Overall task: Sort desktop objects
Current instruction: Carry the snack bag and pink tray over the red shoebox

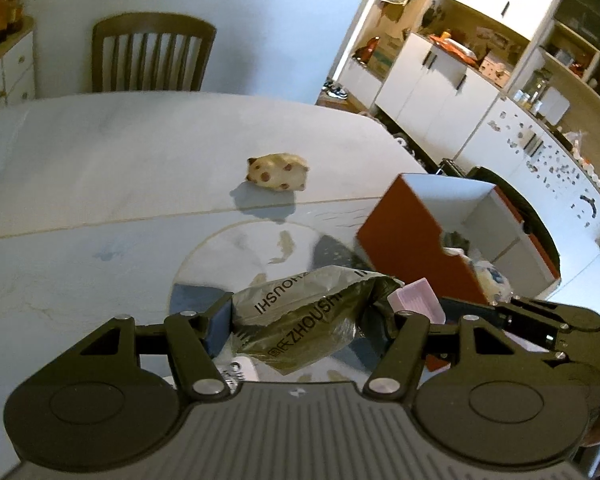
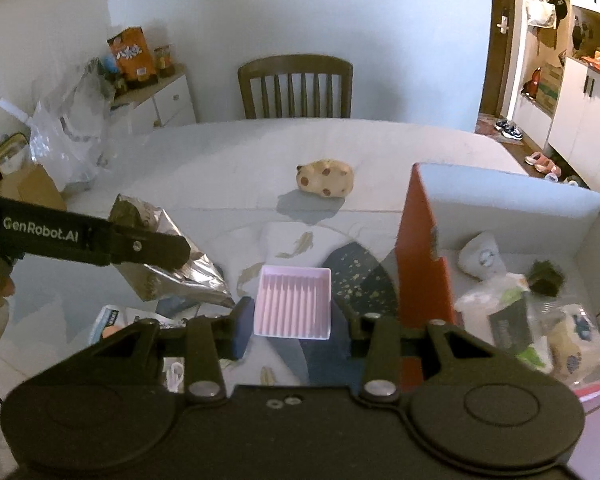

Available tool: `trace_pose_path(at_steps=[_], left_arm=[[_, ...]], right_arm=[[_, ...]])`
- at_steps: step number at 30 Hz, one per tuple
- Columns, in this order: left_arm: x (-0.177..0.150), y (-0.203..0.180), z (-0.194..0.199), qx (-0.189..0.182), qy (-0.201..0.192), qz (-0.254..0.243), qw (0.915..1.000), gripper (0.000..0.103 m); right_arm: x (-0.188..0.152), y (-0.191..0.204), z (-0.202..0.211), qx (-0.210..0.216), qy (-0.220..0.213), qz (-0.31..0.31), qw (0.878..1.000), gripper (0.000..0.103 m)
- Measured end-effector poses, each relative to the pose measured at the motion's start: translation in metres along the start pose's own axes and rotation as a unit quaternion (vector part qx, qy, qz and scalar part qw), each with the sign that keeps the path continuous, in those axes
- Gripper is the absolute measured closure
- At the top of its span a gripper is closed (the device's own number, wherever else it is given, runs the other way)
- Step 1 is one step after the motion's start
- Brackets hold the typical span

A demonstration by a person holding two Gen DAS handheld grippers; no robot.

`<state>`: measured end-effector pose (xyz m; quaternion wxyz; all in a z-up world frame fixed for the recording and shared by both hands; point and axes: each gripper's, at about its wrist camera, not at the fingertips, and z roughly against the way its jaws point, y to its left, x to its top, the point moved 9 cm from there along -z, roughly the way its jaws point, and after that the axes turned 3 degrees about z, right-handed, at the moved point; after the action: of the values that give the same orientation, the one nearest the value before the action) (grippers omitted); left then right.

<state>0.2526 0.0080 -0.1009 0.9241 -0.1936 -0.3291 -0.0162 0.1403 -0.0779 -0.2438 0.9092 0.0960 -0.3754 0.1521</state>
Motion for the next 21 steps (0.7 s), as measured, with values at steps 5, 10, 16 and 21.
trace_pose_path(at_steps=[5, 10, 16, 21], left_arm=[[0.000, -0.024, 0.009, -0.007, -0.001, -0.015, 0.9999, 0.038], [0.003, -0.051, 0.016, -0.018, -0.009, -0.036, 0.9992, 0.038], [0.008, -0.085, 0.020, -0.036, -0.018, -0.056, 0.9976, 0.038], [0.011, -0.111, 0.017, -0.047, -0.021, -0.068, 0.9963, 0.038]], right_arm=[[0.004, -0.010, 0.023, -0.004, -0.012, -0.010, 1.000, 0.062], [0.006, -0.026, 0.047, -0.013, -0.023, -0.016, 1.000, 0.062], [0.006, -0.047, 0.069, -0.025, -0.036, -0.023, 0.999, 0.062], [0.005, -0.068, 0.080, -0.032, -0.040, -0.032, 0.998, 0.062]])
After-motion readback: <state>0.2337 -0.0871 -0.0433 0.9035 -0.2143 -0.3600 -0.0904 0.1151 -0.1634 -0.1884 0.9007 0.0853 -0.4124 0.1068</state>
